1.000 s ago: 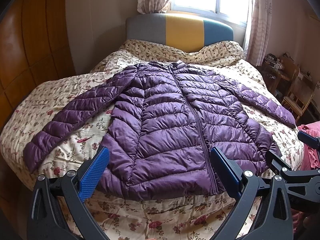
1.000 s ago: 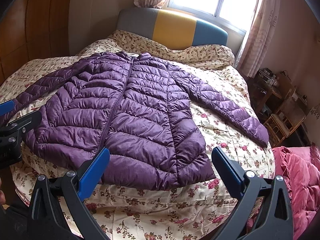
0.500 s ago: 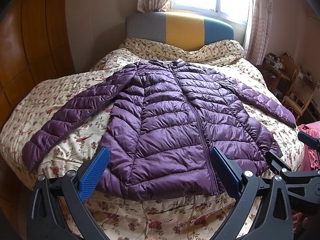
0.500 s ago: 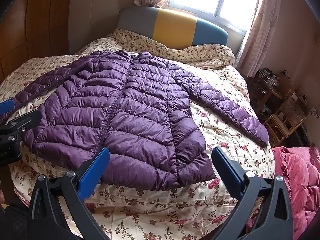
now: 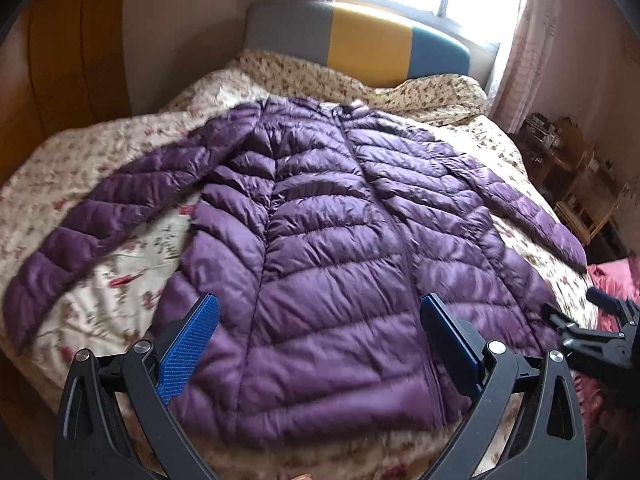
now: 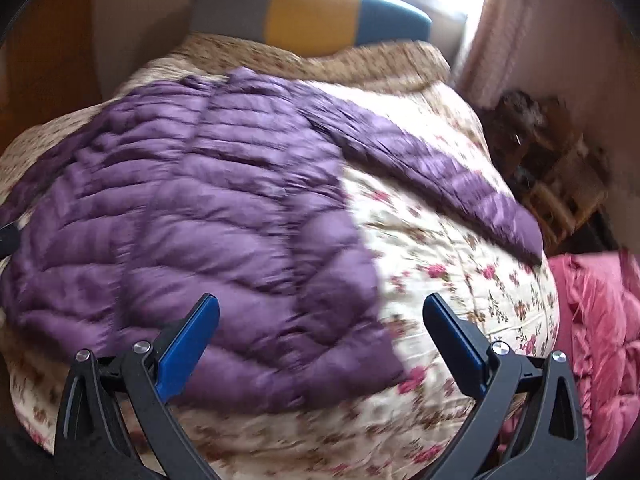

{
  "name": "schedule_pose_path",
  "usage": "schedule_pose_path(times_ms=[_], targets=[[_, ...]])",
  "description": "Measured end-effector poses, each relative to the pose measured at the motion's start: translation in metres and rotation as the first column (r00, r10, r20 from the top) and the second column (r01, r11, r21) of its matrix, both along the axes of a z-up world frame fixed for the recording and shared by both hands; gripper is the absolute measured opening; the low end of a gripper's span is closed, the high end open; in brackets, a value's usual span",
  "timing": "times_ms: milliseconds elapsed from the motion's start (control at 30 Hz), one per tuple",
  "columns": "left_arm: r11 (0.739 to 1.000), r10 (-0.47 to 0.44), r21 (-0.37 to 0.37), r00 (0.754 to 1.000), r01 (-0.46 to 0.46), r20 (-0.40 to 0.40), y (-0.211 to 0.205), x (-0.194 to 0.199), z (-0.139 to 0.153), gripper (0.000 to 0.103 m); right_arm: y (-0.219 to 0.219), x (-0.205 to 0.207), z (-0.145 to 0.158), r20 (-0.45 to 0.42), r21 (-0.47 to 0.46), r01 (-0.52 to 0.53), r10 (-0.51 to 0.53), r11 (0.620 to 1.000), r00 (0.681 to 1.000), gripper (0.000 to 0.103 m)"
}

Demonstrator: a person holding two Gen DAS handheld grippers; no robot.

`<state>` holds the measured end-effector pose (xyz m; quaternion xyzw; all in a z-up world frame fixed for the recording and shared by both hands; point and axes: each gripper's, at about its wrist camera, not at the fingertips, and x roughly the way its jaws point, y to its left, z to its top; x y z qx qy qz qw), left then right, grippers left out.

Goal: Fold large clothes
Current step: 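Grasp the purple jacket's sleeve cuff with the right gripper and lift it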

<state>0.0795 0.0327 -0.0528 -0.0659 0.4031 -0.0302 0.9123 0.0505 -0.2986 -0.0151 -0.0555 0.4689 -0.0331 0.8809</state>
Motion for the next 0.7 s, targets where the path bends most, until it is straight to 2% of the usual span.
schedule_pose_path(times_ms=[167,333,500,600,700], targets=[[1.0,-0.003,0.011,0.998,0.004,-0.066,0.007,0.057,-0.023,0.1,-0.086,0.058,-0.024,-0.072,0.013,0.172,-0.17,0.985,0.983,0.101],[0.998,-0.014,0.054,0.998,0.017,-0.067,0.007,0.104,-0.036,0.1,-0.161,0.1,-0.035,-0.108,-0.056,0.323,-0.327,0.945,0.939,0.1],[0.996,-0.023,0.08,0.999,0.027,-0.049,0.004,0.149,-0.043,0.1,-0.23,0.133,-0.037,-0.122,-0.137,0.449,-0.465,0.883,0.877,0.08],[0.996,-0.029,0.086,0.999,0.033,-0.043,0.002,0.174,-0.045,0.1,-0.27,0.147,-0.039,-0.137,-0.153,0.518,-0.537,0.841,0.832,0.075],[0.996,-0.02,0.091,0.999,0.024,-0.045,0.003,0.199,-0.047,0.1,-0.3,0.16,-0.046,-0.161,-0.211,0.561,-0.595,0.8,0.788,0.071]])
